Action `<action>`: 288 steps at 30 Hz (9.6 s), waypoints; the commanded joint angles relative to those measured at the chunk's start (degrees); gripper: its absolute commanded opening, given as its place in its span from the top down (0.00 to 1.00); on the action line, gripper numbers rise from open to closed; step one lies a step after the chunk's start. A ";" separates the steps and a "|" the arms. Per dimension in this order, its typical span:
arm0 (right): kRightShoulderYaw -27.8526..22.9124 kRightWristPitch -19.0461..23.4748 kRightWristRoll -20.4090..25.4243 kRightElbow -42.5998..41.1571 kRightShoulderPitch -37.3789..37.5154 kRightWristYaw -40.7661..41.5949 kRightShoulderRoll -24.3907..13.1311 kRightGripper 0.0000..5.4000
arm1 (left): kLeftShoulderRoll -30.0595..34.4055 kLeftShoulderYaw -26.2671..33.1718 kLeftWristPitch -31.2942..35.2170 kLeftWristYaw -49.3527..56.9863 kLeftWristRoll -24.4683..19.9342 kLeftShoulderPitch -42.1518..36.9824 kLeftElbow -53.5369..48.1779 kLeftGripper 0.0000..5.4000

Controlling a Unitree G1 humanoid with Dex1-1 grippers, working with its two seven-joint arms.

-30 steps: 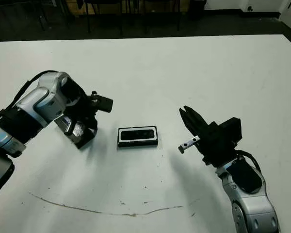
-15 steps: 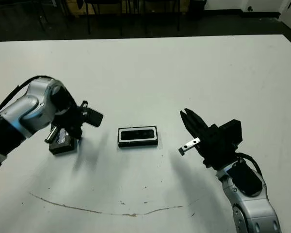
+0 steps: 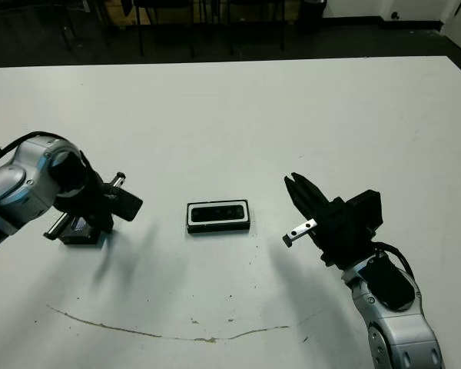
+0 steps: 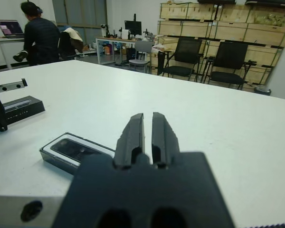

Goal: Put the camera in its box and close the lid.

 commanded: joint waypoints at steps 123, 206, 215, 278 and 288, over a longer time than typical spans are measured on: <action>1.35 -1.22 1.35 5.58 1.14 1.90 -0.09 1.00 | -42.38 44.16 12.22 93.70 -23.81 59.65 -35.31 0.00; 0.66 3.55 2.20 1.73 2.83 -0.04 0.18 1.00 | -25.91 43.75 6.99 78.49 -27.66 53.29 -5.14 0.49; 0.85 4.19 1.94 1.38 3.01 -0.31 -0.05 1.00 | -26.02 44.82 6.73 77.68 -30.11 54.16 -8.48 0.49; -6.94 -0.42 4.52 14.51 -6.71 3.92 -2.54 1.00 | -23.59 26.03 -0.19 22.99 -37.54 9.33 20.00 0.49; -6.93 -1.29 3.74 14.81 -6.61 4.68 -2.60 1.00 | -23.95 22.94 -1.32 19.62 -33.62 6.10 26.90 0.49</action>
